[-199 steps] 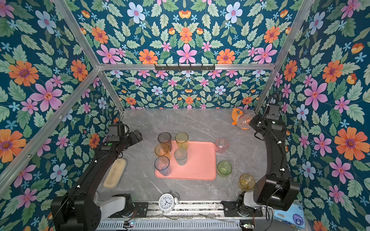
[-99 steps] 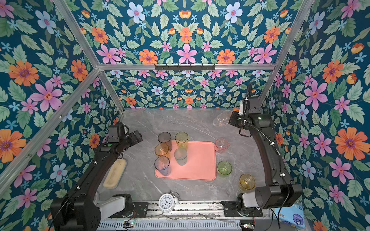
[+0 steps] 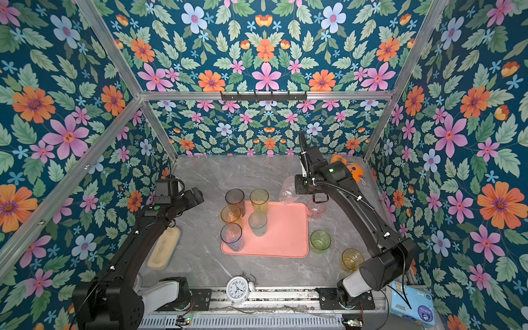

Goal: Place the glasses into the tray
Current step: Place the glass on the tray.

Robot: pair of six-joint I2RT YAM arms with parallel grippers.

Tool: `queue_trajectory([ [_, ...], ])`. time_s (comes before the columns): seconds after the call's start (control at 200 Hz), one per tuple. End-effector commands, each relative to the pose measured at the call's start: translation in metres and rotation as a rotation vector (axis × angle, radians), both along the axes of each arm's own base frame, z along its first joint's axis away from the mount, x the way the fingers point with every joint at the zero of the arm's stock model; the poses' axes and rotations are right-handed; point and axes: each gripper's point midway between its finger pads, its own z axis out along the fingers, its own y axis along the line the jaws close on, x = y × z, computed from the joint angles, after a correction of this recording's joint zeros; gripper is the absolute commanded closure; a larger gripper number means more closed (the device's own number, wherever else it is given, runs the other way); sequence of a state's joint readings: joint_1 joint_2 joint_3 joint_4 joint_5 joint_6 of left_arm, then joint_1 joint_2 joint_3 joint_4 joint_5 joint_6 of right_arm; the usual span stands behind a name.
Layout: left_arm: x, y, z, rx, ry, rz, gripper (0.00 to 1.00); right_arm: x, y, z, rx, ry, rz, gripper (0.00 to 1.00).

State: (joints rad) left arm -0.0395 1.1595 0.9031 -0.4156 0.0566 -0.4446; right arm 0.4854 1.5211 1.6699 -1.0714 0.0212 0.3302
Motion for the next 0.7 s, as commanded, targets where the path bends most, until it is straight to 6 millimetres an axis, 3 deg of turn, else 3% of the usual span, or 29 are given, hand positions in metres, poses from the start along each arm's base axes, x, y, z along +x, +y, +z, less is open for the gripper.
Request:
queue_trajectory([
  [0.0, 0.002, 0.001, 0.003, 0.0, -0.019, 0.006, 0.03, -0.01, 0.006, -0.012, -0.06, 0.03, 0.029, 1.0],
  [0.175, 0.001, 0.0, 0.001, -0.002, -0.016, 0.005, 0.03, -0.027, 0.024, -0.031, -0.102, 0.086, 0.094, 1.0],
  [0.46, 0.0, 0.002, 0.001, 0.006, -0.013, 0.01, 0.03, -0.052, 0.02, -0.052, -0.17, 0.156, 0.127, 1.0],
  [0.695, 0.0, 0.004, 0.003, 0.015, -0.017, 0.017, 0.03, -0.078, 0.033, -0.07, -0.199, 0.213, 0.199, 1.0],
])
